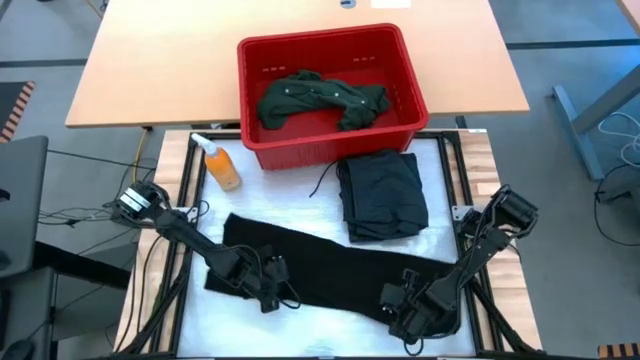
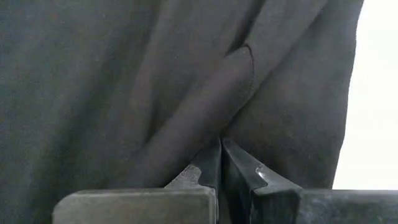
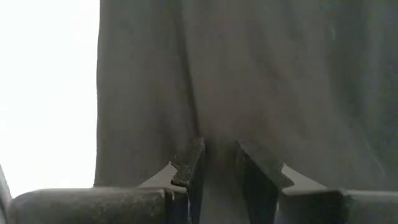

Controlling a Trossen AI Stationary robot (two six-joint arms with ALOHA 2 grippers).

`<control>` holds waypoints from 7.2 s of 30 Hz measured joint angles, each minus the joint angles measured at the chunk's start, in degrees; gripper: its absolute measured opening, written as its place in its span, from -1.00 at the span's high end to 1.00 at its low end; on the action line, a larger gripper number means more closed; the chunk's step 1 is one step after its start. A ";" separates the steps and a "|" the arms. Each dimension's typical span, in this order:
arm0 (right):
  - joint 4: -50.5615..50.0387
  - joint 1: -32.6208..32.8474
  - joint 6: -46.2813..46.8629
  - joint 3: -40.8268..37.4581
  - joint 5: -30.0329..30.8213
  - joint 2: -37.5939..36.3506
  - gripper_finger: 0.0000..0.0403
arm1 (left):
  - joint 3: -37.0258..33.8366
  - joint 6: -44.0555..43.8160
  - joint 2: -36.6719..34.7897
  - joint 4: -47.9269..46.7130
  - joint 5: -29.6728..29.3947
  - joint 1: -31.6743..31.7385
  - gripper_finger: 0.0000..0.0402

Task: Fold Laundry from Bin
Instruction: Fold the black shirt

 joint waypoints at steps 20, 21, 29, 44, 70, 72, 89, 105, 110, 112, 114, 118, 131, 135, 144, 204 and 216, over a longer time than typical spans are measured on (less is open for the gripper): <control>-14.35 1.75 7.27 1.36 -0.66 -13.28 0.41 | 0.11 1.12 -6.20 -9.02 -4.05 -0.33 1.00; -14.15 3.10 7.17 1.37 -1.08 -13.31 0.41 | 0.49 2.65 -6.21 -8.87 -4.38 -0.33 1.00; -11.69 12.44 0.76 1.42 -3.01 -11.39 0.41 | 5.63 20.09 -6.24 -9.06 -6.17 -0.18 0.99; -5.92 20.99 -7.03 1.44 -4.12 -2.16 0.41 | 6.77 39.39 -1.76 23.64 -2.71 -0.03 0.44; -4.28 16.27 4.53 3.36 -4.22 -0.20 0.41 | 35.59 54.04 27.86 33.94 8.89 4.17 0.30; -4.30 15.95 4.37 3.36 -4.21 -0.22 0.41 | 39.04 56.06 30.63 30.94 8.98 4.15 0.30; -4.23 13.75 0.35 3.34 -2.37 -0.13 0.41 | 56.06 52.11 40.66 14.38 17.64 7.99 0.30; -4.68 12.98 -0.41 3.32 -2.43 -0.09 0.41 | 56.06 52.25 40.53 6.01 16.45 8.53 0.91; -4.70 13.00 -0.41 3.32 -2.45 -0.09 0.41 | 56.06 50.60 40.51 6.65 16.36 9.24 0.99; -4.69 13.00 -0.36 3.32 -2.48 -0.09 0.41 | 55.96 50.66 40.11 7.80 16.10 9.45 1.00; -4.69 13.02 0.47 3.32 -2.51 -0.09 0.41 | 55.93 50.67 39.60 9.09 15.67 9.90 1.00; -4.31 13.08 1.97 3.32 -3.02 -0.09 0.41 | 55.95 50.68 37.41 10.15 15.46 10.95 1.00; -4.29 13.35 3.63 3.32 -4.27 -0.07 0.41 | 55.95 50.71 35.61 7.04 11.84 17.61 1.00; -4.51 12.82 6.25 3.32 -4.29 -0.13 0.41 | 55.95 50.18 35.61 4.75 13.40 19.14 1.00; -6.48 10.89 12.44 3.27 -7.09 -7.61 0.41 | 55.95 51.12 35.66 1.43 14.27 18.99 1.00; -4.30 3.54 0.30 4.65 -21.40 -7.50 0.66 | 54.64 51.93 35.90 -1.95 12.64 19.78 1.00; -4.19 8.39 16.10 4.65 -16.34 -5.51 0.15 | 54.64 51.91 35.90 -2.62 12.81 19.71 1.00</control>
